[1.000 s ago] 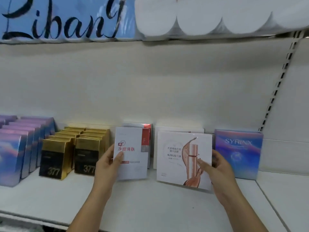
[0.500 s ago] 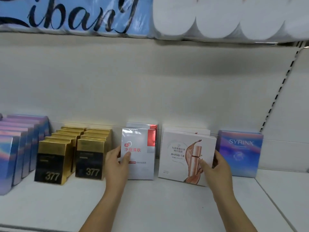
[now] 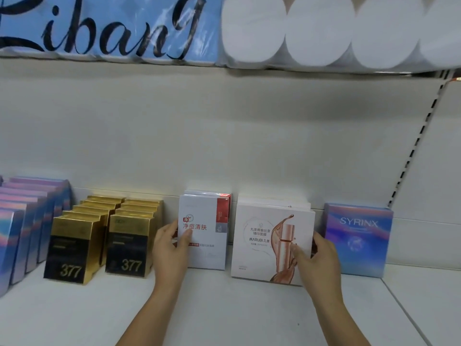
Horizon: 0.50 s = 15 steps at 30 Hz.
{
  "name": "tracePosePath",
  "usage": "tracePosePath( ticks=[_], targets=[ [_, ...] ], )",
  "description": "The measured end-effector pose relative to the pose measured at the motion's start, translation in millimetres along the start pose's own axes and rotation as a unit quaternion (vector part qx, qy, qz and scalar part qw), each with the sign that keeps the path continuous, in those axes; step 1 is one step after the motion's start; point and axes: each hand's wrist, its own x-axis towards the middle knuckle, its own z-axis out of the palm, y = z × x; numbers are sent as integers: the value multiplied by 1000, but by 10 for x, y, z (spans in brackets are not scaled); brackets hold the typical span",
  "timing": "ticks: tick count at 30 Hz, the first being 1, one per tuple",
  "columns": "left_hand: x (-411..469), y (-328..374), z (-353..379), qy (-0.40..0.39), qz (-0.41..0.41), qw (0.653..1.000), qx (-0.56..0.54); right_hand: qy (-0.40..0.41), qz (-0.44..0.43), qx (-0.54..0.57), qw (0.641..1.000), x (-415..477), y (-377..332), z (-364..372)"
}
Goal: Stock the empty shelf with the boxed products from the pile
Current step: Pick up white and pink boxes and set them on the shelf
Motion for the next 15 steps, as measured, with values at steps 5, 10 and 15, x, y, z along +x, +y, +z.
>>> tracePosePath(
  ticks=[5, 10, 15],
  targets=[
    [0, 42, -13, -2, 3, 1000, 1, 6, -3, 5, 1000, -8, -12, -2],
    [-2, 67, -12, -7, 3, 1000, 14, 15, 9, 16, 1000, -41, -13, 24],
    [-5, 88, -14, -17, 5, 1000, 23, 4, 9, 27, 1000, -79, -46, 22]
  ],
)
